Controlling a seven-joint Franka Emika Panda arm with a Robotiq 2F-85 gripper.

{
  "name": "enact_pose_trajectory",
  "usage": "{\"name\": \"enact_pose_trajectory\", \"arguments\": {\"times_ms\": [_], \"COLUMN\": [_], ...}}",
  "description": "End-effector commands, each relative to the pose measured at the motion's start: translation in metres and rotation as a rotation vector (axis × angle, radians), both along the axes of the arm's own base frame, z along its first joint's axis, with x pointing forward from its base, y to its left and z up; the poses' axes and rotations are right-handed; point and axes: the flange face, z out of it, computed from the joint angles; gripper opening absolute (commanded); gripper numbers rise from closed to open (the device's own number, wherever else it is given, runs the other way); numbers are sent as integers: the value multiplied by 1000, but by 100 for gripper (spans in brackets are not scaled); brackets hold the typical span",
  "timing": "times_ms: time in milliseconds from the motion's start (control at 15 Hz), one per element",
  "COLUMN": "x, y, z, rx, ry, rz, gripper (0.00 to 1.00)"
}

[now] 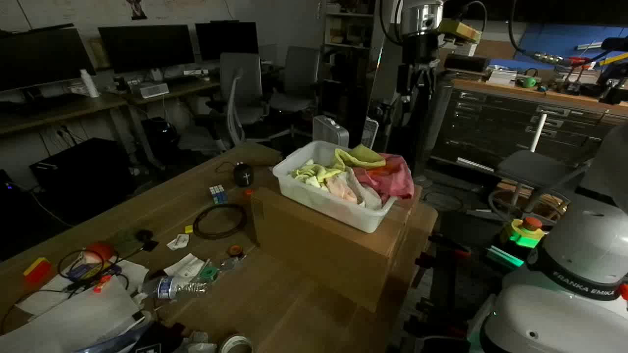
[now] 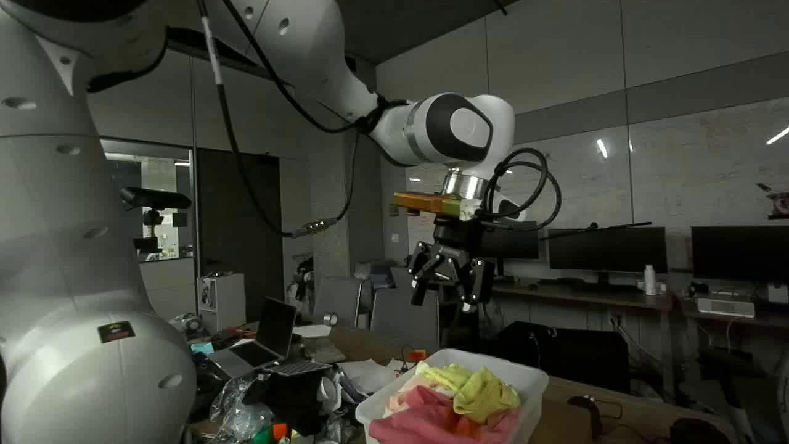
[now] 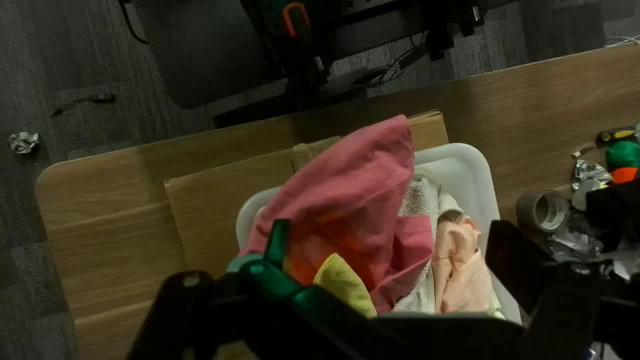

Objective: Remove the towels and t-shirts from the box and place them on the table

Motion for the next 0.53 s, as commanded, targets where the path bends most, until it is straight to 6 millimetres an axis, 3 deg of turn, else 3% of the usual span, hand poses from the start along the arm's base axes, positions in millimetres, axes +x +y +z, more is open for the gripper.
{"name": "enact_pose_trajectory", "arguments": {"times_ms": [0, 267, 467], "x": [1, 11, 37], "y": [0, 5, 17], "z": [2, 2, 3], "rx": [-1, -10, -33], "ry": [-2, -39, -172], "rz": [0, 12, 7], "gripper": [100, 100, 100]}}
